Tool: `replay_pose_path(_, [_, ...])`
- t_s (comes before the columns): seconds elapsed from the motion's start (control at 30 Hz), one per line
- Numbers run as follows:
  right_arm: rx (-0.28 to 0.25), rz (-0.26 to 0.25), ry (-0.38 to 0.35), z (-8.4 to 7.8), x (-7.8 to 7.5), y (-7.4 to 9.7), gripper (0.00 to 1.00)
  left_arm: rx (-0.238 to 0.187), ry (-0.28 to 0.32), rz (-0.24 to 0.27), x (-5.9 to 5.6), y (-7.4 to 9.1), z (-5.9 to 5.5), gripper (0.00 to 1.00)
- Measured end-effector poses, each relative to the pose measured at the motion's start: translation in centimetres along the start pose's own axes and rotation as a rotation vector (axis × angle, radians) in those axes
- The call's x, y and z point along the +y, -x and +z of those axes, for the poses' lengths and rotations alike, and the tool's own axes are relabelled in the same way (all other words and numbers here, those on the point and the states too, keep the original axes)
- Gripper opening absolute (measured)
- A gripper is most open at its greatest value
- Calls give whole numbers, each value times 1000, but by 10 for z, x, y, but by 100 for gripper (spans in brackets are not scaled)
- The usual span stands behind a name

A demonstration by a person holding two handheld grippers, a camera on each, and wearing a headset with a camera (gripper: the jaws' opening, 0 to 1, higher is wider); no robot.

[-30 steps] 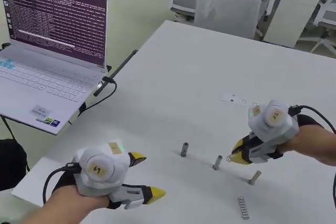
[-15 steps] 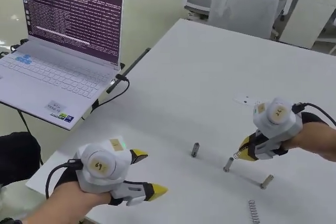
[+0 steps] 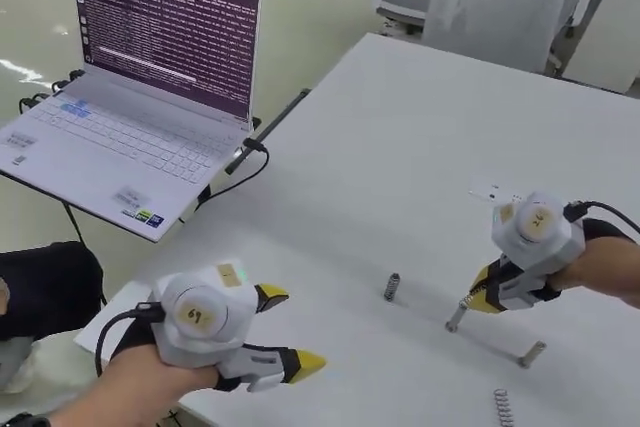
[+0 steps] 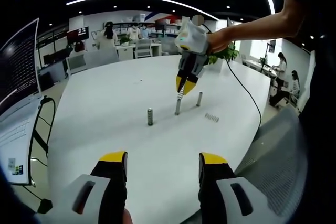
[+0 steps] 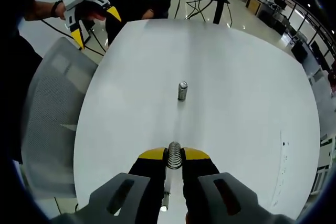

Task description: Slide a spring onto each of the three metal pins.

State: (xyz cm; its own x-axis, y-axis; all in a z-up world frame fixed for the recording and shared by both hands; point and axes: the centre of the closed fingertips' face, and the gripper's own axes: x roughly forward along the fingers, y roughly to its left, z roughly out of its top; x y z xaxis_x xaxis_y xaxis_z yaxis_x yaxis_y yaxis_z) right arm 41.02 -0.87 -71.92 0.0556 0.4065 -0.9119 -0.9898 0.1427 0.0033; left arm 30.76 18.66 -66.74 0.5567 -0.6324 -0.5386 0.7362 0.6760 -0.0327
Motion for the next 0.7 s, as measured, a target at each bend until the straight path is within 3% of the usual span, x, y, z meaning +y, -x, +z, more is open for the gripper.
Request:
replay_pose_path(0.53, [75,20,79,-7,-3,-17,9,7,24,24,5,6,-7,49])
replay_pose_path(0.7, [76,26,77,-4,-3,-19,9,7,27,29,6,8,-7,49])
